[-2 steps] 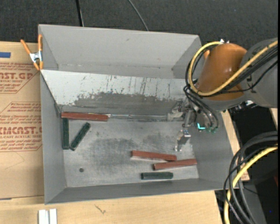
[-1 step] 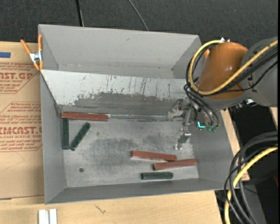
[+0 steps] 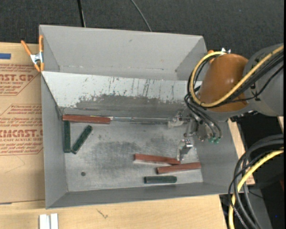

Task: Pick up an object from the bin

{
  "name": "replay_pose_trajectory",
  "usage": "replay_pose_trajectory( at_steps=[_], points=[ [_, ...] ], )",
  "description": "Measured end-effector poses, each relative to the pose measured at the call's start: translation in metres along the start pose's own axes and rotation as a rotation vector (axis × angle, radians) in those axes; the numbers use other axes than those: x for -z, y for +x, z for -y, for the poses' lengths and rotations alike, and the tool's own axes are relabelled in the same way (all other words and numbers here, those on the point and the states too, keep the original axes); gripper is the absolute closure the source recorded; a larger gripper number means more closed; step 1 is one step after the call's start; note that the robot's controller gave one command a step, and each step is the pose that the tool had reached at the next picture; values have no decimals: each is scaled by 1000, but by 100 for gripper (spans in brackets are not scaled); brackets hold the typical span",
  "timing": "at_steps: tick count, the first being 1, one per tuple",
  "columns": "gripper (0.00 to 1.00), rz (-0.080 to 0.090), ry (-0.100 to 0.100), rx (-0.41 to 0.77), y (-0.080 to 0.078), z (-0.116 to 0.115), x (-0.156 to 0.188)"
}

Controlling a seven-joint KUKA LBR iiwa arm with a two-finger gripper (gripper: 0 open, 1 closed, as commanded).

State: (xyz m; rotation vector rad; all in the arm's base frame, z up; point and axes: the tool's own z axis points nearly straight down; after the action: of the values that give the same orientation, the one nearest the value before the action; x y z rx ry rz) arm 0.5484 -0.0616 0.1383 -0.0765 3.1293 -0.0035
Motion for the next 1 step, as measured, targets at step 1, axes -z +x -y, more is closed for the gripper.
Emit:
replay_pose_trajectory(
  at_steps=[1],
  points=[
    [100,6,1,108,42,-34,-61]
  ],
)
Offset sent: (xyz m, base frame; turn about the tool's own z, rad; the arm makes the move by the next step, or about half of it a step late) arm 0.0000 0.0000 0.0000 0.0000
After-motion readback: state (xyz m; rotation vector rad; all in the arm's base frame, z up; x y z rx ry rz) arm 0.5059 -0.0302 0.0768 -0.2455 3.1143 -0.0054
